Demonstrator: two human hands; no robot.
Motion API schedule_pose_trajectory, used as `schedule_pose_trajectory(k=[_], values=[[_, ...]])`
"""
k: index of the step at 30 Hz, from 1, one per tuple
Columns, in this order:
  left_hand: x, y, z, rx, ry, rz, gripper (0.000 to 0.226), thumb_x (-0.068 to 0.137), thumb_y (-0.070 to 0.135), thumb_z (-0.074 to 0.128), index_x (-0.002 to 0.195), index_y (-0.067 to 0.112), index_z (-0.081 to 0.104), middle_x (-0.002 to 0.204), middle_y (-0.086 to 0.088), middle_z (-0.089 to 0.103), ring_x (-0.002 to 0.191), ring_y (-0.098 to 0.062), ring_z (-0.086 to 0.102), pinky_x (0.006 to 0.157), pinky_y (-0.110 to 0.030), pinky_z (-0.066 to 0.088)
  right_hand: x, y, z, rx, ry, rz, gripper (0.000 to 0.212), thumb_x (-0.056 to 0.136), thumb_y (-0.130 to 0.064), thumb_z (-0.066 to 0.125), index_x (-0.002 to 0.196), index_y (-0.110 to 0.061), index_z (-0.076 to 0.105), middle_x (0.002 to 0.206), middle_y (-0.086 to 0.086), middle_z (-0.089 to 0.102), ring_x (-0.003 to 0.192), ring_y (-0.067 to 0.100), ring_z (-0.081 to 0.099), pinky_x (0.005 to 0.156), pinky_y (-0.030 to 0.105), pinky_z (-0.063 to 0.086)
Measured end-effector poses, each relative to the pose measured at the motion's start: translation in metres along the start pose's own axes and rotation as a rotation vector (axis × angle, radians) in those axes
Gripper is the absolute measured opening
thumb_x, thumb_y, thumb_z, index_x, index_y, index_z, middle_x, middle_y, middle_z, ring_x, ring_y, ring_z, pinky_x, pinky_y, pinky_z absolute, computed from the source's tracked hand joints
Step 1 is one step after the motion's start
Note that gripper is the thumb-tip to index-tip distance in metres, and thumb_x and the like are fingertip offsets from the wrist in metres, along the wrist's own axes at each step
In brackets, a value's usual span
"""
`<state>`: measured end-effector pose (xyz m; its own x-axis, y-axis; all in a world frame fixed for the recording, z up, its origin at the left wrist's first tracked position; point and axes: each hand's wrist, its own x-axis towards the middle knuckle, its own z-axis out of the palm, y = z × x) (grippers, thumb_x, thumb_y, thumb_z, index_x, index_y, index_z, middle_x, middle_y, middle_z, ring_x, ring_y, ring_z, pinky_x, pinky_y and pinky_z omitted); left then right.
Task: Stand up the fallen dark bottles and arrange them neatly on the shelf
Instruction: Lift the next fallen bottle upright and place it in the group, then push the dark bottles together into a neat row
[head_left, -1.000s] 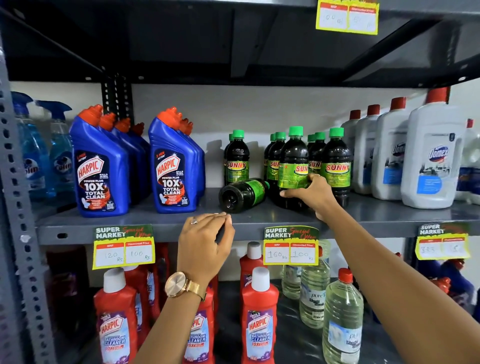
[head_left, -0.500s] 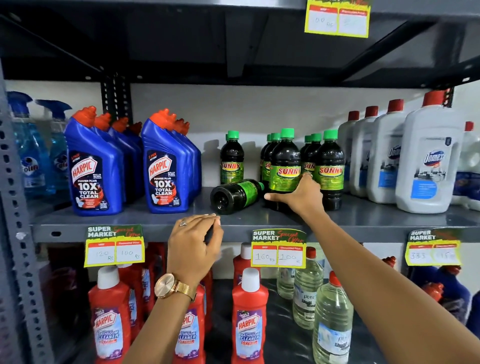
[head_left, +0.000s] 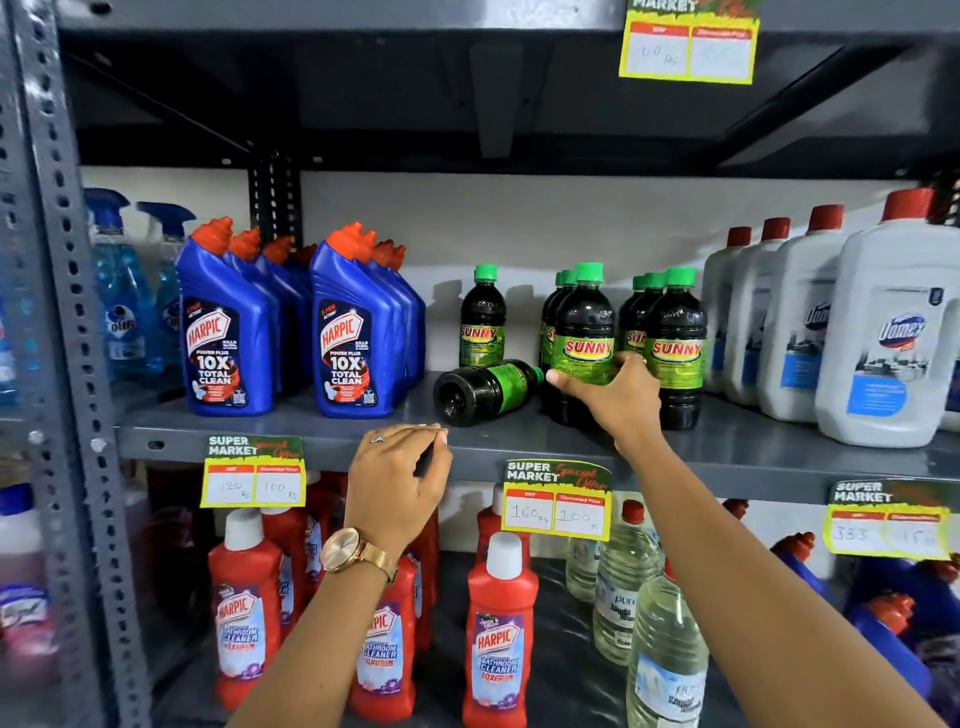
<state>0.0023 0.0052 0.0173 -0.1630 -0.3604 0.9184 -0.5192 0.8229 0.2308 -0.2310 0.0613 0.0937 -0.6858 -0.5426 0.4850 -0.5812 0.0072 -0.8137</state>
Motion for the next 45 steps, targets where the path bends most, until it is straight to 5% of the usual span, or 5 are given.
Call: schedule_pose_trajectory(k=[6, 10, 14, 19, 45], values=[[0.018, -0.030, -0.012, 0.252, -0.138, 0.356, 0.035, 0.093, 0.034, 0.046, 0.085, 0.013, 0.073, 0.082, 0.002, 0.074, 0.074, -0.020, 0.067, 0.072, -0.029, 0.042, -0.032, -0.029, -0.006, -0.342, 0.214, -0.540, 0.028, 0.090, -0.038, 0.063, 0.089, -0.010, 0.064, 0.085, 0.005, 0.067, 0.083, 0.023, 0.062, 0.072, 0.033, 0.048], [0.019, -0.048, -0.009, 0.285, -0.107, 0.283, 0.049, 0.095, 0.049, 0.041, 0.088, 0.013, 0.072, 0.082, 0.001, 0.072, 0.077, -0.022, 0.064, 0.072, -0.034, 0.046, -0.032, -0.062, 0.028, -0.485, -0.235, -0.279, 0.068, 0.085, -0.075, 0.037, 0.071, -0.011, 0.055, 0.064, 0.008, 0.060, 0.069, 0.027, 0.068, 0.071, 0.033, 0.054], [0.014, -0.041, 0.002, 0.315, 0.048, 0.203, 0.035, 0.090, 0.043, 0.049, 0.079, 0.015, 0.068, 0.073, 0.001, 0.065, 0.068, -0.025, 0.058, 0.068, -0.036, 0.036, -0.020, -0.074, 0.052, -0.580, -0.446, 0.070, 0.111, 0.070, -0.093, 0.012, 0.118, -0.008, 0.063, 0.095, 0.017, 0.072, 0.055, 0.023, 0.070, 0.077, 0.035, 0.057], [0.013, -0.043, 0.004, 0.321, 0.087, 0.213, 0.034, 0.092, 0.043, 0.048, 0.079, 0.016, 0.066, 0.072, 0.001, 0.063, 0.067, -0.024, 0.056, 0.067, -0.035, 0.034, -0.005, -0.082, 0.069, -0.382, -0.495, 0.293, 0.108, 0.069, -0.093, 0.028, 0.143, -0.018, 0.048, 0.143, 0.011, 0.054, 0.074, 0.027, 0.077, 0.062, 0.032, 0.058], [0.013, -0.050, 0.007, 0.292, 0.099, 0.256, 0.040, 0.095, 0.046, 0.045, 0.077, 0.017, 0.066, 0.072, 0.003, 0.065, 0.065, -0.019, 0.055, 0.064, -0.033, 0.035, -0.016, -0.063, 0.094, 0.068, -0.080, -0.070, 0.094, 0.061, -0.045, 0.089, 0.129, 0.000, 0.043, 0.115, 0.010, 0.059, 0.104, 0.026, 0.058, 0.091, 0.042, 0.052]])
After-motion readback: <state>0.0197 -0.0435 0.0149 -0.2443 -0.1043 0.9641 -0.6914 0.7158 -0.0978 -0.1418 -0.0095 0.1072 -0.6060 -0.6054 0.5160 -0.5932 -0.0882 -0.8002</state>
